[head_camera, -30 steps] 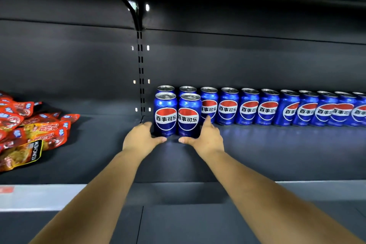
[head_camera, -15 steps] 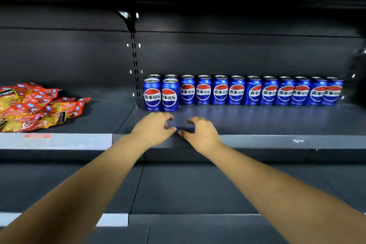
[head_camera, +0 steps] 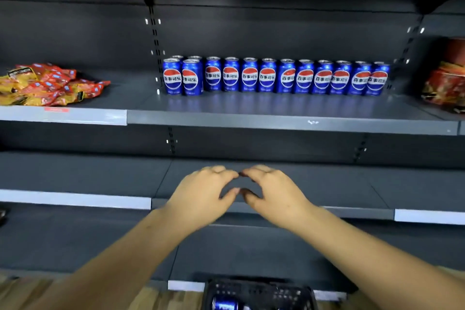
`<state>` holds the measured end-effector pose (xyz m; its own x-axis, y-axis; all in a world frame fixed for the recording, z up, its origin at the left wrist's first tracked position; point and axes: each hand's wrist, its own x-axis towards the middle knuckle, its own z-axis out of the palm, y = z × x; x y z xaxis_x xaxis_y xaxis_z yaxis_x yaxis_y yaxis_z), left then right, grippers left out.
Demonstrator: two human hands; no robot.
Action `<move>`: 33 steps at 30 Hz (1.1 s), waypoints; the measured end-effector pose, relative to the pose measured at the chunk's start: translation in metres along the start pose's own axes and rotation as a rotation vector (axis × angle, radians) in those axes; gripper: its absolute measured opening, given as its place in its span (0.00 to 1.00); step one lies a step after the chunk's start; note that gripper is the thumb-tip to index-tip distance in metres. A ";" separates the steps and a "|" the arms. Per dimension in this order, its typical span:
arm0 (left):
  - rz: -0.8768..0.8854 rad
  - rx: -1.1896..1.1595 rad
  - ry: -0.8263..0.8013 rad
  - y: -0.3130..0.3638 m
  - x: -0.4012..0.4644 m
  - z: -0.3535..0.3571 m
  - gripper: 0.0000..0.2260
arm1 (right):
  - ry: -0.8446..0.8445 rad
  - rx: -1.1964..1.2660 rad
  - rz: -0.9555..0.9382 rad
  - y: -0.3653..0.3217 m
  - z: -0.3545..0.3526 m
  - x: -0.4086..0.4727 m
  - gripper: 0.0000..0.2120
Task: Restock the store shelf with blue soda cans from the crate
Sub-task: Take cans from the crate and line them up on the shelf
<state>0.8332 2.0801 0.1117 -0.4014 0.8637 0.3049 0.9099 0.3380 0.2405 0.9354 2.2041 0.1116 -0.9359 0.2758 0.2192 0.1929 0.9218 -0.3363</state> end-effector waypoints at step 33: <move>0.095 0.278 -0.716 -0.016 -0.077 0.226 0.13 | -0.495 0.143 0.294 0.096 0.193 -0.088 0.20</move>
<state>0.8732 2.0927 -0.1243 -0.2413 0.8927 -0.3805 0.9678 0.2504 -0.0264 0.9789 2.2157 -0.1168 -0.8819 0.3227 -0.3437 0.4556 0.7707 -0.4454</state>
